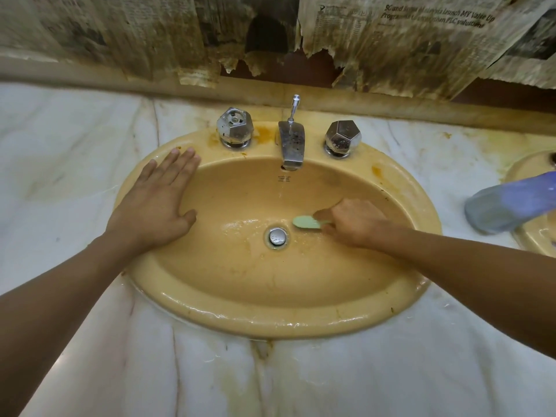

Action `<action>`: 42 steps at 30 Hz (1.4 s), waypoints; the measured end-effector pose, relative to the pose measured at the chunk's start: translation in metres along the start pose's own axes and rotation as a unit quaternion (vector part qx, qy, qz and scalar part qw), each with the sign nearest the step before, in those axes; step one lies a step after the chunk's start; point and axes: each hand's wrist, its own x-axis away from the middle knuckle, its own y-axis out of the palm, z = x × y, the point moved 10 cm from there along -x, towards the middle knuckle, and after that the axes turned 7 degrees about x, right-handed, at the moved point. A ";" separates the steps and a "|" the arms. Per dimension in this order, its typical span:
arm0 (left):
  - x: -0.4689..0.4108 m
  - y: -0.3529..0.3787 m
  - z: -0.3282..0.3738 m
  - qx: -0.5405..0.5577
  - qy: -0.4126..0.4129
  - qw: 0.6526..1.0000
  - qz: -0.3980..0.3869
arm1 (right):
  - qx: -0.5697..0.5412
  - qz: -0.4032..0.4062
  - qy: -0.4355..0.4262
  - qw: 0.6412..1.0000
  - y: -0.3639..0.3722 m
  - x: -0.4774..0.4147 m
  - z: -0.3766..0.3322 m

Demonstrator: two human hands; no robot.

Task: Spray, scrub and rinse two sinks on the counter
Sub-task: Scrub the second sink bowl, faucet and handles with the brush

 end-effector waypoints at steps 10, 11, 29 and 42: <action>-0.001 -0.004 0.002 -0.002 0.000 1.000 0.012 | -0.105 0.058 0.101 0.988 -0.050 0.034 0.065; -0.001 -0.004 0.003 -0.003 0.000 1.000 0.013 | -0.151 0.036 0.087 0.984 -0.046 0.036 0.068; -0.001 -0.007 0.005 0.005 -0.005 1.000 0.018 | 0.156 -0.097 -0.124 0.975 -0.061 0.036 0.046; 0.000 -0.007 0.005 0.000 0.007 1.000 0.022 | 0.189 -0.025 -0.076 0.979 -0.092 0.008 0.027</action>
